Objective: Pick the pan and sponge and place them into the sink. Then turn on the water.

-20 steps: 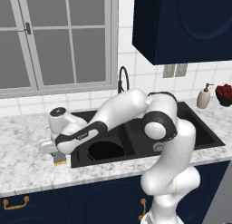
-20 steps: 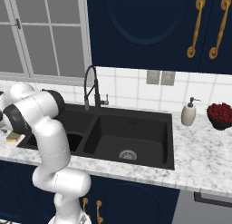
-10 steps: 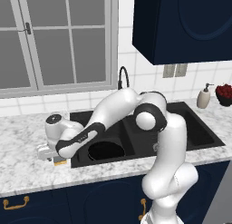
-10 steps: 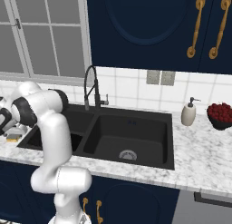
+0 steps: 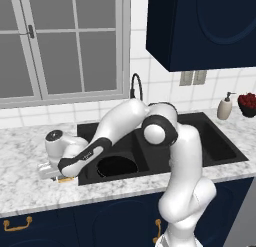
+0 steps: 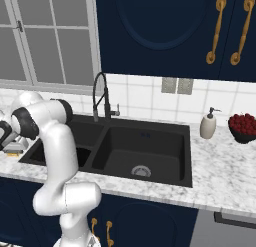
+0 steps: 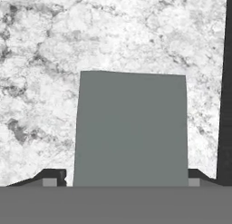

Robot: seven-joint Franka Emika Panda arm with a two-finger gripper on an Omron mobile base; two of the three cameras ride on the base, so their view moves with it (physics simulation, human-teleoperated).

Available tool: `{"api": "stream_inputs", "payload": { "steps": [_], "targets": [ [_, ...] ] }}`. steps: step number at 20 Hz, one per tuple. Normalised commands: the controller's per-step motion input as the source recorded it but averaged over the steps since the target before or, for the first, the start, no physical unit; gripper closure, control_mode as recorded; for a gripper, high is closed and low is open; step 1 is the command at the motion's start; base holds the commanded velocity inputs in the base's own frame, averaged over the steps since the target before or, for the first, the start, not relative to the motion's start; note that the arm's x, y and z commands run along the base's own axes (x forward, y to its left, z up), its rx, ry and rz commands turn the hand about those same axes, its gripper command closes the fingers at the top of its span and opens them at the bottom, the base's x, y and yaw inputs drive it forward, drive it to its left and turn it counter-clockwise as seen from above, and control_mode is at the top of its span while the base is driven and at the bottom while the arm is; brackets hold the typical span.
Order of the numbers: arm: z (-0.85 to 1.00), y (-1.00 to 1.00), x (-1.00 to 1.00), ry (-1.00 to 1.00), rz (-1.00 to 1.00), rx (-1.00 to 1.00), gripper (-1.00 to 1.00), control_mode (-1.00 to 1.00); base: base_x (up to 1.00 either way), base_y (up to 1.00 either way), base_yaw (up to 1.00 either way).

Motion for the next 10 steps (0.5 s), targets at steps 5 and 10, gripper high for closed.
{"api": "stream_inputs", "payload": {
  "steps": [5,10],
  "targets": [
    [-0.31,-0.07,-0.07,-0.04,0.00,0.01,1.00,-1.00,0.00,0.00,0.00],
    [0.34,-0.44,-0.25,-0.12,0.00,0.02,1.00,-1.00,0.00,0.00,0.00]
  ]
}}
